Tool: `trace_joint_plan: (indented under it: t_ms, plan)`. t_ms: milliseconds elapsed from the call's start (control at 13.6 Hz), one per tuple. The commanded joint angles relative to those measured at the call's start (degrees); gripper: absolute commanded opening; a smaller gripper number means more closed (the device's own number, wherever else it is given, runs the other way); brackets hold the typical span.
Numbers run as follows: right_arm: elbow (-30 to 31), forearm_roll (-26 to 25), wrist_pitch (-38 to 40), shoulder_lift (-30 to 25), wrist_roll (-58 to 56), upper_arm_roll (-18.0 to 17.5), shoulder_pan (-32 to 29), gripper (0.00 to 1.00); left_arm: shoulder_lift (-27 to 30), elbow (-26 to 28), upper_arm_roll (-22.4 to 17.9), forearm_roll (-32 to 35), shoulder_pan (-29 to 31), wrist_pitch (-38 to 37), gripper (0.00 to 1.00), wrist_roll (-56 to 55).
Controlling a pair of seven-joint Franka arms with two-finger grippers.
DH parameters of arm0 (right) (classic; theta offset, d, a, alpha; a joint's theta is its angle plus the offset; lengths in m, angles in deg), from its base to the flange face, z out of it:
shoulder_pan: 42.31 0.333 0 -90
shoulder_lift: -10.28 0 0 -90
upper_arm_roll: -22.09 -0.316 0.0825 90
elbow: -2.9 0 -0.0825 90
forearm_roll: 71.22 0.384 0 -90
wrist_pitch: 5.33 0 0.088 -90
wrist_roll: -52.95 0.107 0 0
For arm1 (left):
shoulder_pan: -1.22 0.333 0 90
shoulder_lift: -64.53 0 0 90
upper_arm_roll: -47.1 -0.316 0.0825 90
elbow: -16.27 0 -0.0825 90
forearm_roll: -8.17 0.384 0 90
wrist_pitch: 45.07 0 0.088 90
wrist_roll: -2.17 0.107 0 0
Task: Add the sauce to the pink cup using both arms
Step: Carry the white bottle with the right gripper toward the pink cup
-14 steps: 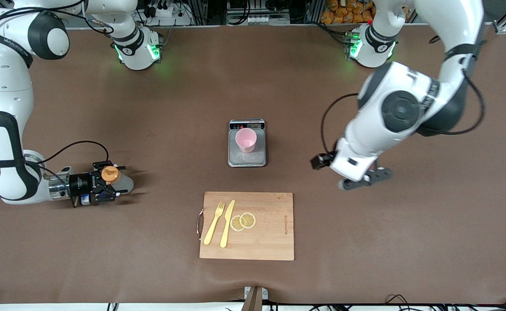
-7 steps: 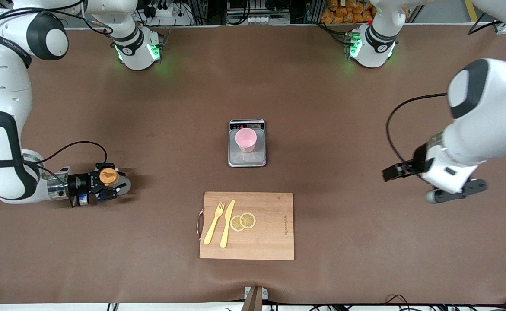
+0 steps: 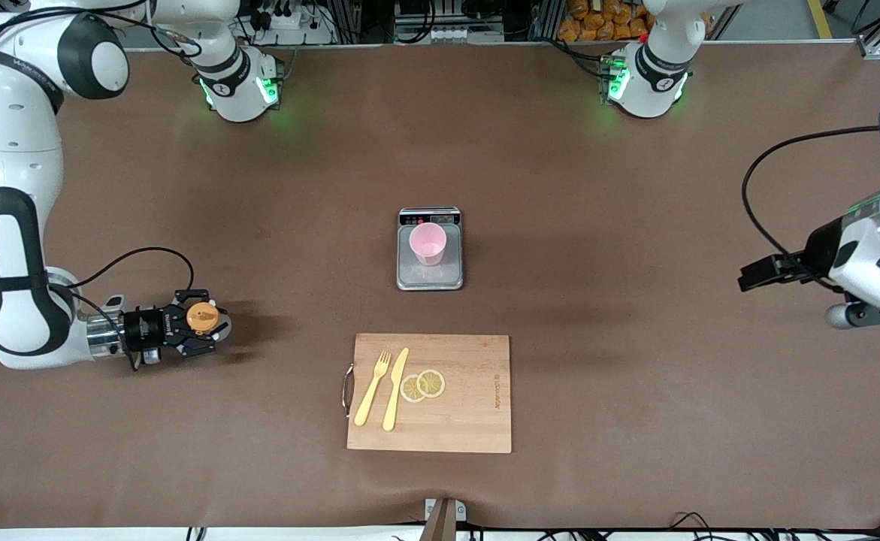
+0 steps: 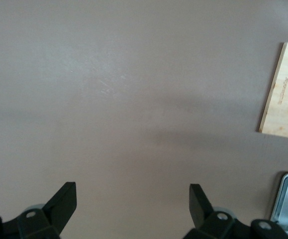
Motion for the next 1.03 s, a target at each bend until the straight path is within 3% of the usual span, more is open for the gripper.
trace_joint_plan:
  t_ms: [0, 294, 589, 736, 957]
  plan:
    - [0.5, -0.4, 0.0, -2.8, 5.1, 0.2, 4.0, 0.13, 6.2, 4.0, 0.2, 0.8, 0.7, -1.5, 1.0, 3.5]
    - [0.9, -2.5, -4.4, -6.7, 13.4, 0.4, 9.8, 0.12, 15.9, 11.1, -7.0, 0.3, -5.2, -1.7, 1.0, 9.7]
    - [2.8, -7.6, -4.8, -11.7, 19.4, 0.5, 14.0, 0.08, 20.0, 11.2, -15.7, 0.3, -13.4, -5.9, 1.0, 12.8]
    - [3.2, -12.7, -6.6, -14.8, 26.0, 0.3, 17.3, 0.01, 20.7, 10.8, -16.5, 0.1, -14.6, -6.7, 1.0, 13.0]
    - [3.1, -17.1, -7.1, -17.0, 35.1, 0.5, 22.9, 0.01, 20.7, 9.9, -16.3, -0.1, -15.1, -7.3, 1.0, 12.8]
